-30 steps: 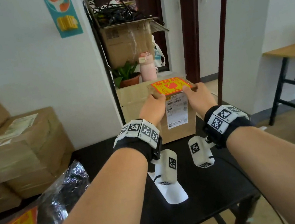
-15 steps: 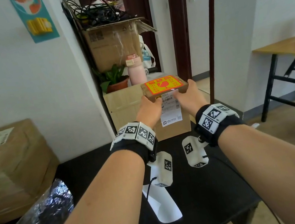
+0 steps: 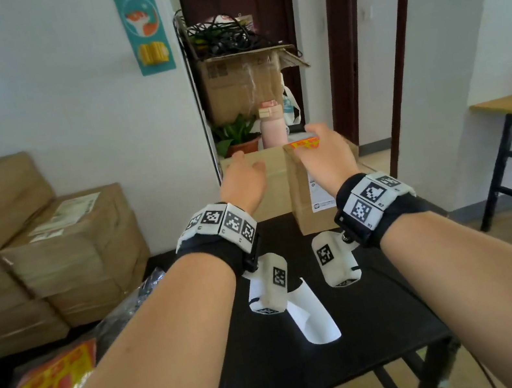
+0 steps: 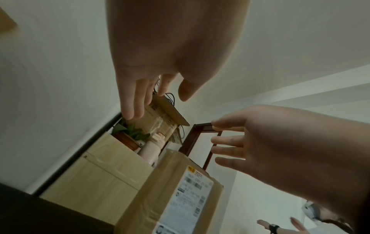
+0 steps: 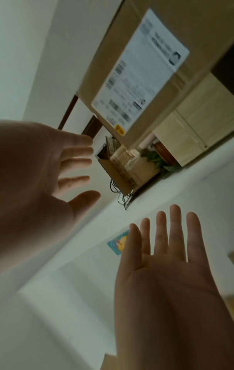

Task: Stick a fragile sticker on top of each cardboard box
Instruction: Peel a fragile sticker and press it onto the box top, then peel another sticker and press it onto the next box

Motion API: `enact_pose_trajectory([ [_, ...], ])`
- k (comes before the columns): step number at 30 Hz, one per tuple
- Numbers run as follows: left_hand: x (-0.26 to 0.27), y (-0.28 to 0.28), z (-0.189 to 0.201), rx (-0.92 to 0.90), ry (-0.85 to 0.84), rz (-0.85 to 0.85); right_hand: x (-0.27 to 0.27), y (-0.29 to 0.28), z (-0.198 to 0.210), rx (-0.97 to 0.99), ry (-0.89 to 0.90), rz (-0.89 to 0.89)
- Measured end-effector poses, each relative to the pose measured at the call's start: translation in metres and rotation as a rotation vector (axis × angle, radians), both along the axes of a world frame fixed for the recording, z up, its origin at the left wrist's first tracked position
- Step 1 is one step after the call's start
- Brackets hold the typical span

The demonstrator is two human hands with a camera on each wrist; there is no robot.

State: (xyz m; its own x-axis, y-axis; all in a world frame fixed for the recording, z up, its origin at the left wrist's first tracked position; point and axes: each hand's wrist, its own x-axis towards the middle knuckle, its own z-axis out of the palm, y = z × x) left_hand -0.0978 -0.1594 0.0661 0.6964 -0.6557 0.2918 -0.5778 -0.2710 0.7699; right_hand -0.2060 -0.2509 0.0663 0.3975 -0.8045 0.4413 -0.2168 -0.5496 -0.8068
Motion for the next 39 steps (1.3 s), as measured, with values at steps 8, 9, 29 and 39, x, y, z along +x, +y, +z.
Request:
enact_pose_trajectory([
  [8,0.069,0.111,0.006,0.004,-0.17,0.279,0.053,0.074,0.0,0.024,0.046,0.236],
  [9,0.079,0.125,0.007,0.006,-0.187,0.323,0.063,0.083,0.0,0.037,0.049,0.27],
  [29,0.186,0.236,-0.031,0.172,-0.356,0.562,0.204,0.214,-0.016,0.219,0.372,0.564],
  [39,0.177,0.239,-0.021,-0.146,-0.119,0.552,0.198,0.196,-0.024,0.505,0.32,0.551],
])
